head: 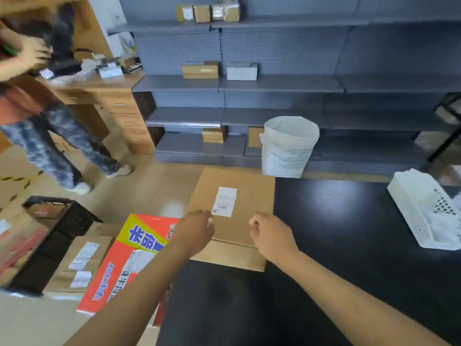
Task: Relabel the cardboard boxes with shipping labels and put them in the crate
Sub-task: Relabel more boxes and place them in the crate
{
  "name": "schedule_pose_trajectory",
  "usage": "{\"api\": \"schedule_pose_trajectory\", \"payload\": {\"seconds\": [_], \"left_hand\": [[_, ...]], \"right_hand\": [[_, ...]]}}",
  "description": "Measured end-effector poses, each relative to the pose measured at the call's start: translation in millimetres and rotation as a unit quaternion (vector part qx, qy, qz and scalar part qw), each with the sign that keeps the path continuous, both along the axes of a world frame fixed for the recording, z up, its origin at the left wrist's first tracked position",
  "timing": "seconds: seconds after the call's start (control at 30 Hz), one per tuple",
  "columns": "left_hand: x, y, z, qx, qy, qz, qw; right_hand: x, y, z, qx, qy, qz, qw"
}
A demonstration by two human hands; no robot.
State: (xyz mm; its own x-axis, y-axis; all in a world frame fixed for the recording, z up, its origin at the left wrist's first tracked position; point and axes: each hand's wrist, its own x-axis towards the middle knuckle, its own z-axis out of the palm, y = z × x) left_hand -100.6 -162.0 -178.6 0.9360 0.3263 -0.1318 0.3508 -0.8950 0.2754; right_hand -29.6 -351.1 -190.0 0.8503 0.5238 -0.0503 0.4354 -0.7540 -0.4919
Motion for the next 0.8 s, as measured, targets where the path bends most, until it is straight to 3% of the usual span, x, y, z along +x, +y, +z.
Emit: {"api": "schedule_pose_trajectory", "payload": {"seconds": [0.17, 0.33, 0.43, 0.57, 0.8], "left_hand": [[30.0, 31.1, -8.4, -0.006, -0.028, 0.047, 0.999], [60.4, 56.6, -25.2, 0.001, 0.018, 0.080, 0.997], [71.6, 62.2, -32.5, -0.072, 0.057, 0.119, 0.989], [76.0, 66.6, -37.3, -0.144, 0.041, 0.153, 0.977], [90.6, 61.8, -25.2, -0.160, 0.018, 0.148, 0.976]], "right_hand": [[28.4, 5.5, -10.8, 0.000, -0.010, -0.158, 0.987], [49.8, 15.4, -23.8, 0.022, 0.128, -0.289, 0.948], [53.8, 20.7, -32.5, 0.044, 0.190, -0.309, 0.931], [57.0, 24.7, -39.8, 0.078, 0.192, -0.328, 0.922], [63.0, 15.7, -36.6, 0.097, 0.174, -0.357, 0.913]]}}
